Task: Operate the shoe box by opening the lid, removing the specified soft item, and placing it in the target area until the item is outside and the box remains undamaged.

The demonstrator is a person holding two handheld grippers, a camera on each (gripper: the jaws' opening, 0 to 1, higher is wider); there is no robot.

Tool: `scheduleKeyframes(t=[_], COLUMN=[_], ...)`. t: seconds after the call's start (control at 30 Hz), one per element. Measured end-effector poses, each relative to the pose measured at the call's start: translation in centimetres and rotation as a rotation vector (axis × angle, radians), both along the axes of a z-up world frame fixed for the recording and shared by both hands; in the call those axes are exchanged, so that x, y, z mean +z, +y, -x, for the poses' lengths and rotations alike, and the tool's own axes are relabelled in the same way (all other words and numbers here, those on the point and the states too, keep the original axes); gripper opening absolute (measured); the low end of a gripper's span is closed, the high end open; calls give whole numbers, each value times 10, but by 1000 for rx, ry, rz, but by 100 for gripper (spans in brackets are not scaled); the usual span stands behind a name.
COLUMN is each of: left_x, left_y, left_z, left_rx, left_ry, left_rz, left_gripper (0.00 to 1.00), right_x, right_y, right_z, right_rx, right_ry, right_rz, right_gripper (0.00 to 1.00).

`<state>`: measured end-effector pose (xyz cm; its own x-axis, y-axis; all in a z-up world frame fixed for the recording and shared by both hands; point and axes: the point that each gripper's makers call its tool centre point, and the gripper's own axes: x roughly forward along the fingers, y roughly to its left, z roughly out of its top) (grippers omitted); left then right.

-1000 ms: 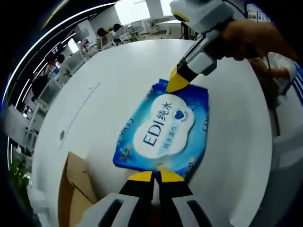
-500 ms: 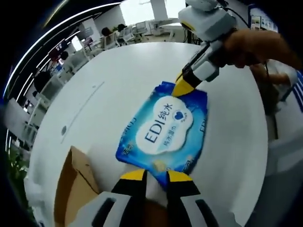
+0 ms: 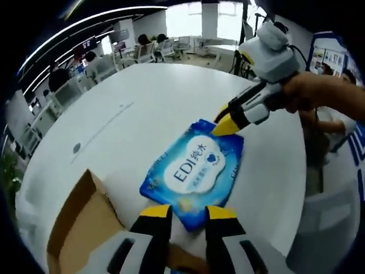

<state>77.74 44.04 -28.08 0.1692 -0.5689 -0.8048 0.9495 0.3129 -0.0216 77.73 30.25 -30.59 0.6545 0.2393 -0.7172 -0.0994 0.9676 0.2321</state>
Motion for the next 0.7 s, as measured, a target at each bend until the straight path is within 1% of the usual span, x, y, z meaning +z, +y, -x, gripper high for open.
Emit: scheduleKeyframes(t=[0.17,0.27,0.57,0.7], left_x=[7,12,25,33], left_y=[2,5,17,23], left_z=[3,4,5,7], left_rx=[12,23,43,48], left_ry=[19,33,35,41], left_rz=[32,57,103,144], left_gripper=[26,27,29,30], right_x=[11,15,30,41], right_y=[1,1,3,8], right_z=[4,6,12,15], right_rx=[4,17,45,64], right_ry=[-13,-17,-34,-47], right_rz=[11,33,67,81], right_gripper=[21,23,25,27])
